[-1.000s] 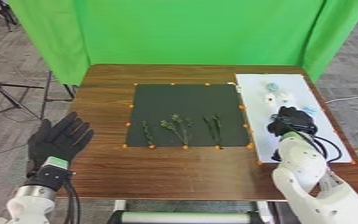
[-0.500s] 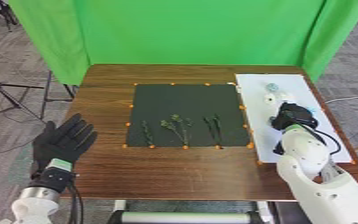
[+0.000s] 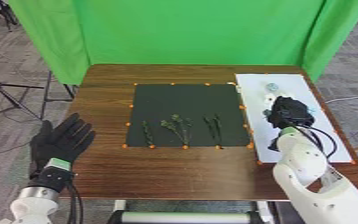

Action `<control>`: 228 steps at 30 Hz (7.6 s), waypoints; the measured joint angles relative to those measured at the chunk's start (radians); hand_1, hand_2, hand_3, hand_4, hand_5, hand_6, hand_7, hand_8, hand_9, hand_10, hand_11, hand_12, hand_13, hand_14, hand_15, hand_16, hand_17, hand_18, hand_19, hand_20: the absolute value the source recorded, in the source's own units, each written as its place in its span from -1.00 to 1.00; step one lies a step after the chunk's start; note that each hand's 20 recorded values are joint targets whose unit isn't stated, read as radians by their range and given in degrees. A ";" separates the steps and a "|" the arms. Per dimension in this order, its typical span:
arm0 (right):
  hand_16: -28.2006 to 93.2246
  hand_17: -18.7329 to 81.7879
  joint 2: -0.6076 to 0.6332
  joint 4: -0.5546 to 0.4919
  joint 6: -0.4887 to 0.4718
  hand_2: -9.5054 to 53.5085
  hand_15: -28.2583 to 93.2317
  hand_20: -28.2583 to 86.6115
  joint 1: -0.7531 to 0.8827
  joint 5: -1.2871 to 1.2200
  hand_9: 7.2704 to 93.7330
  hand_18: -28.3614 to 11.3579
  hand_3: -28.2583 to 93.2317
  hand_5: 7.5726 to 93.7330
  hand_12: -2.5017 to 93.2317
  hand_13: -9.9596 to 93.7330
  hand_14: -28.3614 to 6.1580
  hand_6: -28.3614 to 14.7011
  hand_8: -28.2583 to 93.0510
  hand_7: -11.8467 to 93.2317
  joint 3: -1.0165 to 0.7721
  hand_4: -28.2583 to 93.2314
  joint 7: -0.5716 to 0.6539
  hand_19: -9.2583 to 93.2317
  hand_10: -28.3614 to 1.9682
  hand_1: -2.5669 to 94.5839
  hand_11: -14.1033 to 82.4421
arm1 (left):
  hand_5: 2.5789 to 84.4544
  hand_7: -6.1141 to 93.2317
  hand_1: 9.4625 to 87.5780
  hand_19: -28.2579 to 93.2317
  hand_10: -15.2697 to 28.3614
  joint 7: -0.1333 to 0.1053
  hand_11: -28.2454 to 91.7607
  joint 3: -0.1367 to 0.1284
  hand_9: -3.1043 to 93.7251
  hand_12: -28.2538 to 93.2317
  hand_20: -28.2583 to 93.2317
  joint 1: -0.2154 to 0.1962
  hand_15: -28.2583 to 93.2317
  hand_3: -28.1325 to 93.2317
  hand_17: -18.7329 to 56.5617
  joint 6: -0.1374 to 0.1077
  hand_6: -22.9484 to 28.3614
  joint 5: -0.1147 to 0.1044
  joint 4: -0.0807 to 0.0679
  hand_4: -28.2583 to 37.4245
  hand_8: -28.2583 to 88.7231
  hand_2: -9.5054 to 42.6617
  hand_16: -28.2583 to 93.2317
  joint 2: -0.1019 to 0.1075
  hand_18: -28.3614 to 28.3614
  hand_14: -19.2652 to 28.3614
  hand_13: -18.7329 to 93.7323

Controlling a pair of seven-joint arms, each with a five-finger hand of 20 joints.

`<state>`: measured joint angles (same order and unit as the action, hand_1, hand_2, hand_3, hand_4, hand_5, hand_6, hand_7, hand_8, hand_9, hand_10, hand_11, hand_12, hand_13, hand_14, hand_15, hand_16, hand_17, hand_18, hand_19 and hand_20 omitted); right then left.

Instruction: Arrange flowers

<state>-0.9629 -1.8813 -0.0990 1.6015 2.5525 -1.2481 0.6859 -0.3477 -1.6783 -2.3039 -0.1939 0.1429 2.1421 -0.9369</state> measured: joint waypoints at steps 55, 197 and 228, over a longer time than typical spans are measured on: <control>0.06 0.13 -0.370 0.261 -0.141 -1.00 0.30 0.20 -0.458 0.158 0.76 -0.76 0.65 0.48 -0.20 0.61 0.11 0.22 -0.40 -0.18 0.696 -1.00 -0.296 0.94 0.22 0.13 -0.44 | 0.04 -0.39 -0.55 0.20 0.40 -0.012 0.02 0.063 -0.13 -0.30 -0.33 0.102 0.33 0.63 -0.61 -0.052 0.21 -0.028 -0.033 -1.00 -0.70 -0.06 -0.66 0.062 0.58 0.47 -0.18; 0.19 0.12 -0.374 0.393 0.061 -1.00 0.10 0.22 -0.552 0.115 0.87 -0.63 0.62 0.58 -0.21 0.62 0.37 0.34 -0.45 -0.14 0.511 -1.00 -0.515 0.91 0.39 0.23 -0.58 | -0.03 -0.58 -0.57 0.15 0.32 -0.038 -0.19 0.183 -0.20 -0.40 -0.37 0.242 0.05 0.63 -0.59 -0.020 0.17 -0.050 -0.101 -1.00 -0.68 -0.07 -0.71 0.080 0.54 0.34 -0.23; 0.14 0.11 -0.544 0.526 -0.058 -1.00 0.14 0.16 -0.494 0.161 0.64 -0.69 0.63 0.39 -0.34 0.55 0.28 0.23 -0.53 -0.22 0.521 -1.00 -0.359 0.87 0.21 0.18 -0.51 | -0.02 -0.57 -0.55 0.15 0.32 -0.015 -0.18 0.247 -0.20 -0.39 -0.37 0.334 0.09 0.64 -0.60 -0.018 0.18 -0.040 -0.114 -1.00 -0.68 -0.09 -0.70 0.110 0.54 0.38 -0.23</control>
<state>-1.5074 -1.3551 -0.1570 1.1072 2.7134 -0.7270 0.3271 -0.3629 -1.4314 -1.9699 -0.2120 0.1033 2.0280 -0.8273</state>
